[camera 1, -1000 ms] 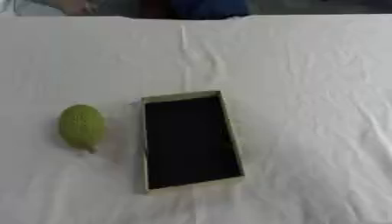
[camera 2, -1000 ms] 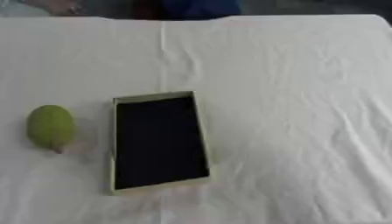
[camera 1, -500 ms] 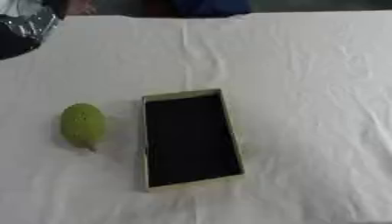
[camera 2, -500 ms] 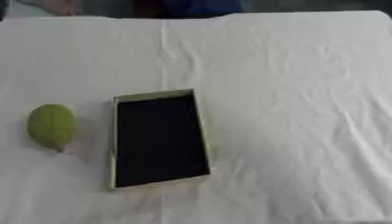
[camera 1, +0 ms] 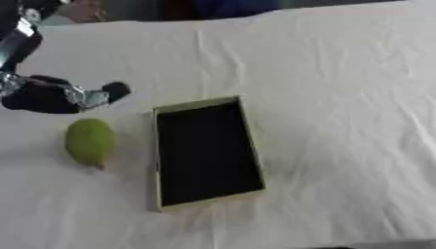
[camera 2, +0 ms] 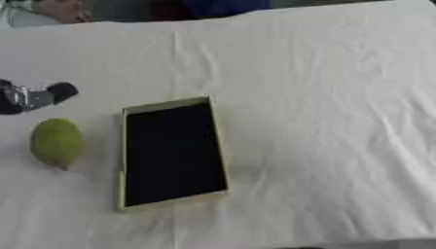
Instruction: Pick up objects on the table and place them in the box.
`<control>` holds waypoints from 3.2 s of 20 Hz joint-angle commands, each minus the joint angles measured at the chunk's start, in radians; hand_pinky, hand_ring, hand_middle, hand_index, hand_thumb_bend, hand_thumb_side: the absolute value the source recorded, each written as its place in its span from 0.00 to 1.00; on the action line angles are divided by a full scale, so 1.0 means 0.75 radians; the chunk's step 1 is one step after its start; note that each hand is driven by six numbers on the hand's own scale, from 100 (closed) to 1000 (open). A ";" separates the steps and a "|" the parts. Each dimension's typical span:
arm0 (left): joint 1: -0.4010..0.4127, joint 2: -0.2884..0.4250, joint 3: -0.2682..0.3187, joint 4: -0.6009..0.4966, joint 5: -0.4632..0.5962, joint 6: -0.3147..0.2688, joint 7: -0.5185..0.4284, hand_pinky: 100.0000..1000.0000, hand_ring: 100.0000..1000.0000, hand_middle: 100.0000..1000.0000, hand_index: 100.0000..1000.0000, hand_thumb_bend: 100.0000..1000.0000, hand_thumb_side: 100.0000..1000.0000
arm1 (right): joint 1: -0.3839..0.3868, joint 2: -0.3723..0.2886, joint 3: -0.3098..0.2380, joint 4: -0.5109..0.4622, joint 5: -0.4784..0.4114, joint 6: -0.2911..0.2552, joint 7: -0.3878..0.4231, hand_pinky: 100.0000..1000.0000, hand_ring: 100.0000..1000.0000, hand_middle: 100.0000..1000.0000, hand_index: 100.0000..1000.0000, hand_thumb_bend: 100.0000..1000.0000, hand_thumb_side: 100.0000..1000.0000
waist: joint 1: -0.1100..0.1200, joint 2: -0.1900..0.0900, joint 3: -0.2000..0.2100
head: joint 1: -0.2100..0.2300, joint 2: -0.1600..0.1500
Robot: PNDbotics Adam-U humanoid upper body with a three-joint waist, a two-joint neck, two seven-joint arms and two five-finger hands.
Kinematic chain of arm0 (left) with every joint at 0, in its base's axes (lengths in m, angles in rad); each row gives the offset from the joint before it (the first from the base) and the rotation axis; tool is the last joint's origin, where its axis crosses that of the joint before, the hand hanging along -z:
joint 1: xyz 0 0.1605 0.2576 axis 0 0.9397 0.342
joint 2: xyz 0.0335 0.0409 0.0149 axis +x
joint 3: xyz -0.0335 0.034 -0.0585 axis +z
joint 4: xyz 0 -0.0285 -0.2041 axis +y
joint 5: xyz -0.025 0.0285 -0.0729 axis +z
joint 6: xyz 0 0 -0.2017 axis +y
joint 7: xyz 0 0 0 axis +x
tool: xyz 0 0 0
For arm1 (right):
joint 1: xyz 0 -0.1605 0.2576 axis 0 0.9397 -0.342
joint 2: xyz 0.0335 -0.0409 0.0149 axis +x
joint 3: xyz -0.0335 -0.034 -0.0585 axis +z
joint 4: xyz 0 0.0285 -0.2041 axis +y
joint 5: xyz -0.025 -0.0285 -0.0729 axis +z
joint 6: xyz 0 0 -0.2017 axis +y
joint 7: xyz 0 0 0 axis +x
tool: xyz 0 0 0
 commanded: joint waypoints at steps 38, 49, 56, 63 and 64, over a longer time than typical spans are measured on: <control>0.105 0.307 0.114 -0.065 0.097 0.430 -0.806 0.89 0.88 0.80 0.89 0.74 0.00 | -0.015 0.000 -0.004 -0.021 -0.007 0.018 0.025 0.83 0.71 0.58 0.80 0.00 0.53 | -0.024 -0.016 -0.015 | 0.024 0.012; -0.011 0.227 0.032 0.073 0.060 0.441 -0.944 0.91 0.91 0.83 0.89 0.71 0.00 | -0.012 0.013 -0.004 -0.021 -0.006 0.025 0.039 0.83 0.72 0.58 0.81 0.00 0.53 | -0.025 -0.014 -0.024 | 0.028 0.014; -0.031 0.203 -0.002 0.154 0.034 0.430 -0.999 0.91 0.92 0.84 0.89 0.70 0.00 | -0.010 0.021 -0.006 -0.021 -0.007 0.031 0.042 0.83 0.72 0.58 0.81 0.00 0.54 | -0.024 -0.014 -0.027 | 0.030 0.011; -0.060 0.166 -0.023 0.229 -0.042 0.439 -0.969 0.91 0.93 0.85 0.89 0.70 0.00 | -0.007 0.029 -0.008 -0.021 -0.007 0.037 0.043 0.83 0.72 0.58 0.81 0.00 0.54 | -0.026 -0.012 -0.029 | 0.034 0.012; -0.068 0.149 -0.026 0.247 -0.047 0.446 -0.962 0.91 0.93 0.85 0.89 0.70 0.00 | -0.006 0.032 -0.008 -0.021 -0.006 0.039 0.044 0.83 0.72 0.58 0.81 0.00 0.54 | -0.027 -0.011 -0.031 | 0.037 0.012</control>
